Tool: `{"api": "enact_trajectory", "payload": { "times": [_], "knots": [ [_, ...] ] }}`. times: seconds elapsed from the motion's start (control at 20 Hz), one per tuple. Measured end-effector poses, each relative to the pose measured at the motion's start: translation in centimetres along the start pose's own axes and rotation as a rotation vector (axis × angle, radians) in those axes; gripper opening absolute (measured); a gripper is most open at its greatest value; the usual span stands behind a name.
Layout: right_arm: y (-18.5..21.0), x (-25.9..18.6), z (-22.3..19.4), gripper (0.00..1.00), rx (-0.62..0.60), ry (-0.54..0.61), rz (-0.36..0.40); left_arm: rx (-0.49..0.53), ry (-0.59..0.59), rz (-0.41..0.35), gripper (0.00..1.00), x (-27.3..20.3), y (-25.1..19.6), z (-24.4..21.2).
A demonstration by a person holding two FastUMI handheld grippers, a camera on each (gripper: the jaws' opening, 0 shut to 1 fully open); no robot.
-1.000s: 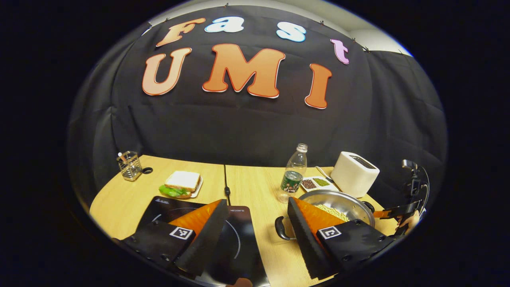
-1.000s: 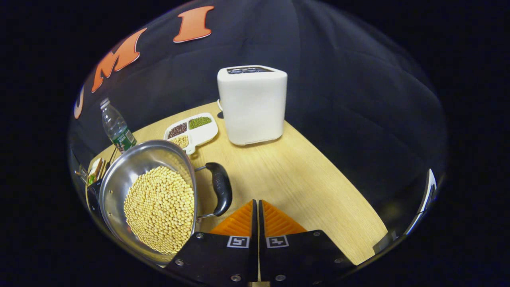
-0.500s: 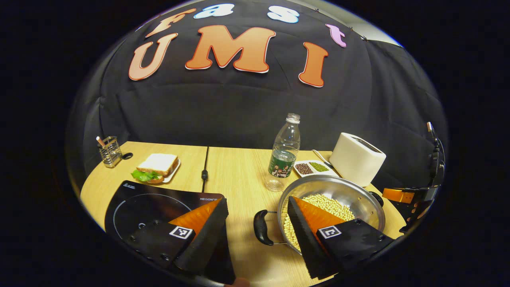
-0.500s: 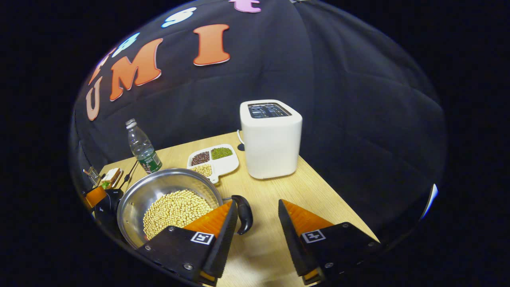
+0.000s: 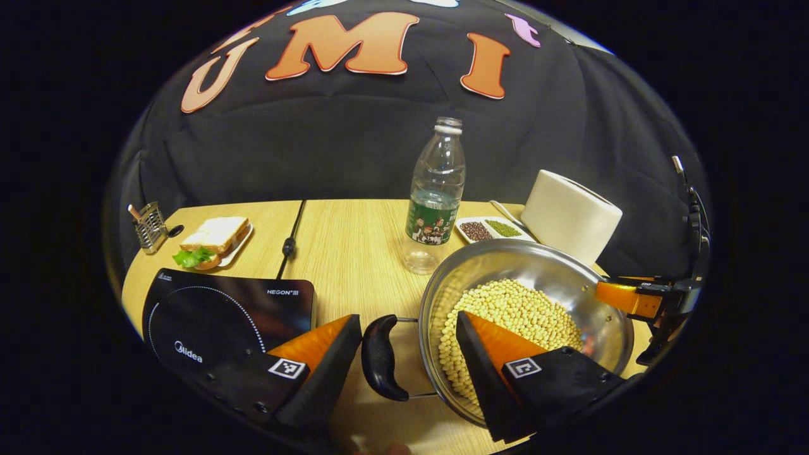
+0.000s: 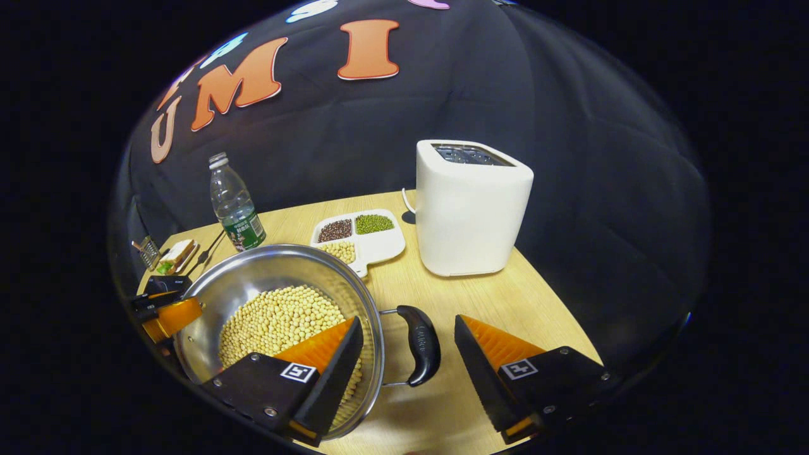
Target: First push the handle of the pot to place it horizontally, then grasp the pot with both hands and set it on the induction cooktop.
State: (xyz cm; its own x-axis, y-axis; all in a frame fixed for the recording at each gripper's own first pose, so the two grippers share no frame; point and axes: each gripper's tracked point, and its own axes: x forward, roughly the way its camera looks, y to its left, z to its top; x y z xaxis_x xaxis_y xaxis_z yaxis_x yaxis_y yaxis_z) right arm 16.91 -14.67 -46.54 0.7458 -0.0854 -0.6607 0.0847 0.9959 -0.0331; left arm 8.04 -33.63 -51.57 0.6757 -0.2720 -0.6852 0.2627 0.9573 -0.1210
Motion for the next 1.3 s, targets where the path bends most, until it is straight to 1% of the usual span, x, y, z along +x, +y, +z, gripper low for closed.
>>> {"api": "enact_trajectory", "payload": {
  "times": [0.1,0.15,0.25,0.3,0.35,0.4,0.45,0.55,0.6,0.65,0.7,0.8,0.85,0.9,1.0,1.05,1.2,1.3],
  "knots": [
    [0.0,0.7,-0.6,0.9,-0.001,0.025,-0.002,0.011,0.012,-0.014,0.98,0.9,-0.4,-0.3],
    [0.2,0.9,-0.9,0.9,0.006,0.038,0.002,0.017,0.027,-0.007,0.99,1.1,-0.2,-0.8],
    [0.5,1.4,-1.4,0.84,0.026,0.062,0.02,0.018,0.046,0.01,0.94,1.7,0.3,-1.3],
    [0.7,1.6,-1.6,0.77,0.039,0.077,0.032,0.013,0.049,0.028,0.9,2.1,0.7,-1.5],
    [0.8,1.7,-1.5,0.72,0.05,0.07,0.036,-0.007,0.057,0.023,0.85,2.4,0.9,-1.8],
    [0.8,1.7,-1.7,0.68,0.055,0.081,0.038,-0.02,0.052,0.019,0.77,2.7,0.7,-1.5],
    [0.8,1.5,-1.7,0.66,0.061,0.083,0.039,-0.037,0.071,0.013,0.73,2.4,0.8,-1.7],
    [0.8,1.2,-1.7,0.63,0.078,0.09,0.031,-0.11,0.117,0.003,0.66,1.9,0.7,-1.8],
    [1.1,1.2,-1.9,0.58,0.098,0.1,0.033,-0.143,0.154,0.002,0.63,1.8,0.7,-2.3],
    [1.4,1.0,-2.0,0.56,0.108,0.106,0.036,-0.155,0.177,-0.008,0.61,1.1,0.7,-2.7],
    [1.6,0.5,-2.1,0.54,0.107,0.103,0.037,-0.157,0.177,-0.017,0.66,1.3,0.6,-2.6],
    [1.9,-1.5,-1.5,0.53,0.119,0.091,0.03,-0.145,0.144,-0.017,0.64,1.3,0.9,-1.8],
    [2.0,-2.8,-0.7,0.53,0.134,0.074,0.033,-0.124,0.114,-0.015,0.64,1.2,1.2,-1.4],
    [2.3,-3.9,-0.1,0.53,0.148,0.066,0.041,-0.106,0.083,-0.013,0.61,1.3,1.3,-1.5],
    [3.2,-6.1,0.8,0.53,0.175,0.056,0.056,-0.08,0.05,-0.011,0.65,1.2,1.5,-1.2],
    [3.8,-7.1,1.2,0.53,0.188,0.048,0.06,-0.078,0.039,-0.012,0.65,1.2,1.5,-1.1],
    [6.0,-9.9,2.2,0.53,0.15,0.014,0.065,-0.084,0.018,-0.002,0.64,1.2,1.3,-1.3],
    [8.2,-11.6,3.2,0.53,0.142,-0.004,0.08,-0.101,-0.002,0.013,0.63,1.0,1.3,-1.4]
  ]
}}
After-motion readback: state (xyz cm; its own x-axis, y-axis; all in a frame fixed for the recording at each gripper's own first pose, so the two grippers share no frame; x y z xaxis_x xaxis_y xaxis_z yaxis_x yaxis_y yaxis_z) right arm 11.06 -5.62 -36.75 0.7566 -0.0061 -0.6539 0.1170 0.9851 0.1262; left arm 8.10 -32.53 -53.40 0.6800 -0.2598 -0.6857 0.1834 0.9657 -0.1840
